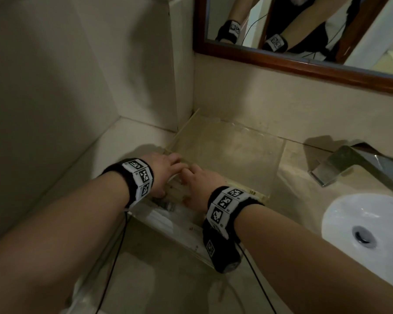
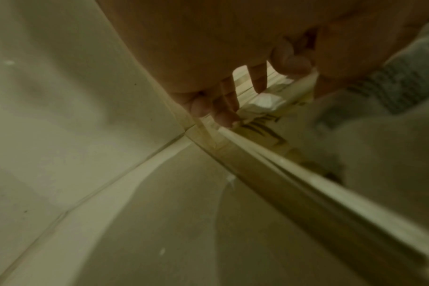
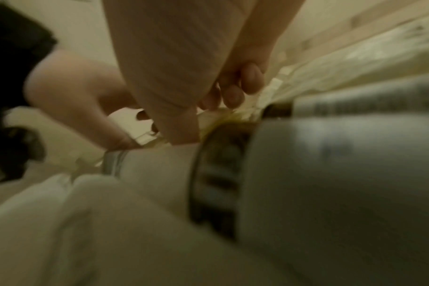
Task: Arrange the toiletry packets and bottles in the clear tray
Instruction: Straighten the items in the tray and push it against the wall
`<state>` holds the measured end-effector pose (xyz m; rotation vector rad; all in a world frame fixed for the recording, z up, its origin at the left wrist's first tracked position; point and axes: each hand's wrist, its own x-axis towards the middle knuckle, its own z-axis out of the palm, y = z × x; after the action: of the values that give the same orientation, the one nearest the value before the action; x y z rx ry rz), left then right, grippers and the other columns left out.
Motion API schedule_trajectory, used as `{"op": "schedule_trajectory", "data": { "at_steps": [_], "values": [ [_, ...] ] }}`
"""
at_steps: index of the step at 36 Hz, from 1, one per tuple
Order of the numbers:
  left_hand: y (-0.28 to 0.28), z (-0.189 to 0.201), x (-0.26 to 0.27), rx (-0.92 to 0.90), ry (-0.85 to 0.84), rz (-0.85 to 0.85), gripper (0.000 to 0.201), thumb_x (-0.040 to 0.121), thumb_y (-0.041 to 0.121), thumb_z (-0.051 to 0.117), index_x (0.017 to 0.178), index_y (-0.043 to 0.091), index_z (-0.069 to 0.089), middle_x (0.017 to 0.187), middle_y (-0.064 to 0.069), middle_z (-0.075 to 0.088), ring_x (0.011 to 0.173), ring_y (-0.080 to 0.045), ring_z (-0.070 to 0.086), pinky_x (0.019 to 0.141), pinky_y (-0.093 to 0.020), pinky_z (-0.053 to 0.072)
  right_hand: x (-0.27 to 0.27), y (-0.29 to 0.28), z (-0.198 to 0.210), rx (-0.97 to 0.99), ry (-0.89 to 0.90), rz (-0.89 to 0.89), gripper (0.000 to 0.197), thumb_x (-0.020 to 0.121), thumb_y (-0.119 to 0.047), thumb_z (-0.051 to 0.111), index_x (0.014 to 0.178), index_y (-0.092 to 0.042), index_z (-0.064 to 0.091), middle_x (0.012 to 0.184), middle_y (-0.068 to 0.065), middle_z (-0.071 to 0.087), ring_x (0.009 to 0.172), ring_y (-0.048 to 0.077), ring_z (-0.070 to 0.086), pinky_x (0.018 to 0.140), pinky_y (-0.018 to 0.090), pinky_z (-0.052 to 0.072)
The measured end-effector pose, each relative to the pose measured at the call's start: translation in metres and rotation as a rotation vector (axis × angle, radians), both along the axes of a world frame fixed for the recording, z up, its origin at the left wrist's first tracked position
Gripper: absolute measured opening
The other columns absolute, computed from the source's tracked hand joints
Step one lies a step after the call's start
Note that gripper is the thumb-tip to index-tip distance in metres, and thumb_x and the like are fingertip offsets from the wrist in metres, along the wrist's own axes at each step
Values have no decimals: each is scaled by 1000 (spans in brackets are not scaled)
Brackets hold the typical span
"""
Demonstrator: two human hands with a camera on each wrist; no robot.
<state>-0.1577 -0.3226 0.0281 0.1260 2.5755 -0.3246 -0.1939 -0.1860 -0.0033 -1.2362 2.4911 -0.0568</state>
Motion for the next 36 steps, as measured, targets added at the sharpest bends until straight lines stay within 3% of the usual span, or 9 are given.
{"op": "schedule_trajectory", "data": {
  "at_steps": [8, 16, 21, 28, 32, 36],
  "values": [
    [-2, -1, 1, 3, 24, 14, 96, 72, 38, 73, 147, 32, 12, 155, -2, 13, 130, -26, 40, 107, -34, 37, -7, 4, 0, -22, -51, -48, 57, 83, -30, 63, 132, -19, 36, 127, 7, 46, 109, 31, 56, 86, 36, 48],
    [-2, -3, -1, 3, 23, 26, 87, 75, 30, 72, 144, 30, 18, 153, -1, 15, 126, -26, 47, 103, -35, 43, -3, 6, 10, -29, 4, 2, 61, 83, -51, 60, 131, -18, 40, 128, 6, 46, 111, 31, 55, 85, 35, 45],
    [-1, -3, -4, -42, 4, -25, 87, 78, 32, 68, 146, 24, 15, 152, -4, 16, 126, -27, 46, 104, -38, 42, 3, -5, 2, -17, 95, 50, 64, 83, -49, 60, 132, -15, 39, 130, 6, 44, 113, 29, 53, 87, 37, 47],
    [-4, -7, -1, 11, 48, -21, 83, 80, 26, 65, 147, 23, 15, 154, -3, 13, 128, -26, 44, 104, -36, 41, -1, -7, 2, 1, 50, 44, 58, 85, -36, 57, 135, -13, 37, 134, 8, 44, 118, 30, 51, 92, 39, 49],
    [-9, -5, 6, 72, 83, 32, 87, 73, 31, 73, 142, 31, 21, 150, 1, 15, 122, -23, 49, 98, -33, 44, -5, -2, 6, -7, -57, -9, 50, 85, -35, 58, 128, -15, 43, 127, 7, 47, 111, 30, 55, 84, 33, 46],
    [-1, -1, 2, 42, 60, 27, 77, 72, 27, 73, 134, 30, 28, 137, -1, 27, 110, -24, 54, 89, -33, 48, -10, 8, 10, 15, -55, 35, 45, 85, -42, 60, 120, -18, 45, 121, 4, 49, 106, 28, 55, 74, 29, 38]
  ]
}}
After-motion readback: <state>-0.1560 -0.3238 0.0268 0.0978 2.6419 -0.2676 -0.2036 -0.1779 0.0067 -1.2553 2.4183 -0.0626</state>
